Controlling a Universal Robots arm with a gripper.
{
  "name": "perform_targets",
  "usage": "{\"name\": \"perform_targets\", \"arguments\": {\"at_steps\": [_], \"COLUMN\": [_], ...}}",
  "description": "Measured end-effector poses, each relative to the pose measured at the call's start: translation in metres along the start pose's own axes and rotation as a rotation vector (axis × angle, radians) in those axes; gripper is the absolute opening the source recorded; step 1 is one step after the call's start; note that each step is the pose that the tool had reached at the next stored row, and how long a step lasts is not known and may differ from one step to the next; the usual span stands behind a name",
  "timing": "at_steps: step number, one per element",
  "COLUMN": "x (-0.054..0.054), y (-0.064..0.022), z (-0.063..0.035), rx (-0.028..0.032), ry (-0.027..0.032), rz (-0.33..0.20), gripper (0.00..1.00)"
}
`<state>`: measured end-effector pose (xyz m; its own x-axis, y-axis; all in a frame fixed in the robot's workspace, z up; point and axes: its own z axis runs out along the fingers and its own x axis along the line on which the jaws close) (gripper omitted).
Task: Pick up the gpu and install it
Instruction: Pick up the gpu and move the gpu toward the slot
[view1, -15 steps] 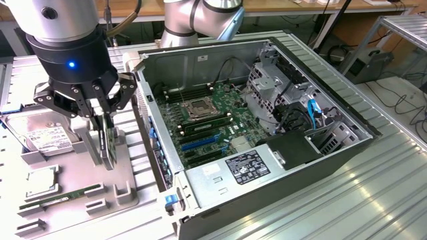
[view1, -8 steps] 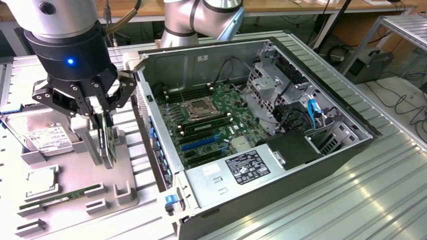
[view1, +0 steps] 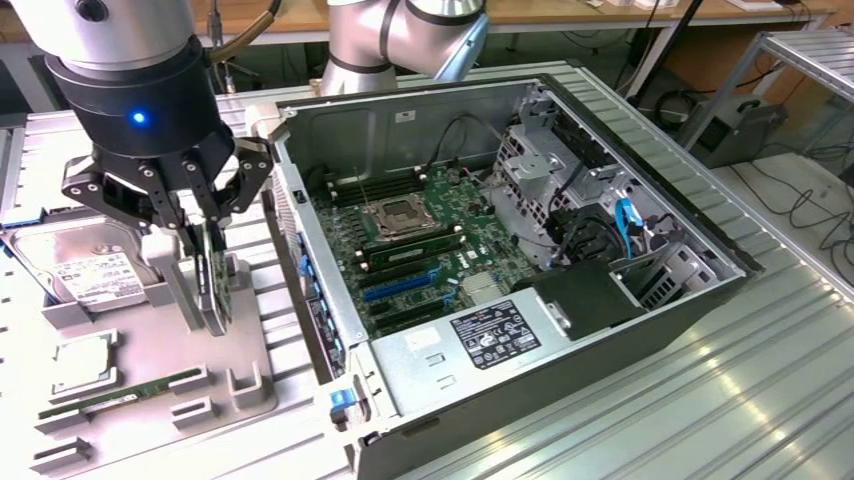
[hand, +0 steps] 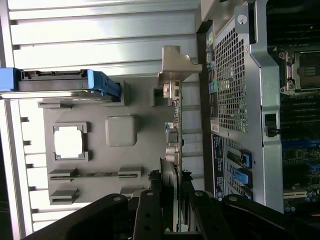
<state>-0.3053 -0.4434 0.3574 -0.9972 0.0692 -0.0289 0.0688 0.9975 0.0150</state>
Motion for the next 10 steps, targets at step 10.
{"name": "perform_targets", "arguments": {"at_steps": [10], "x": [-0.0003], "y": [0.0001], "z": [-0.0098], "rx": [0.0], "ry": [0.0], "rz": [0.0], "gripper": [0.26]}}
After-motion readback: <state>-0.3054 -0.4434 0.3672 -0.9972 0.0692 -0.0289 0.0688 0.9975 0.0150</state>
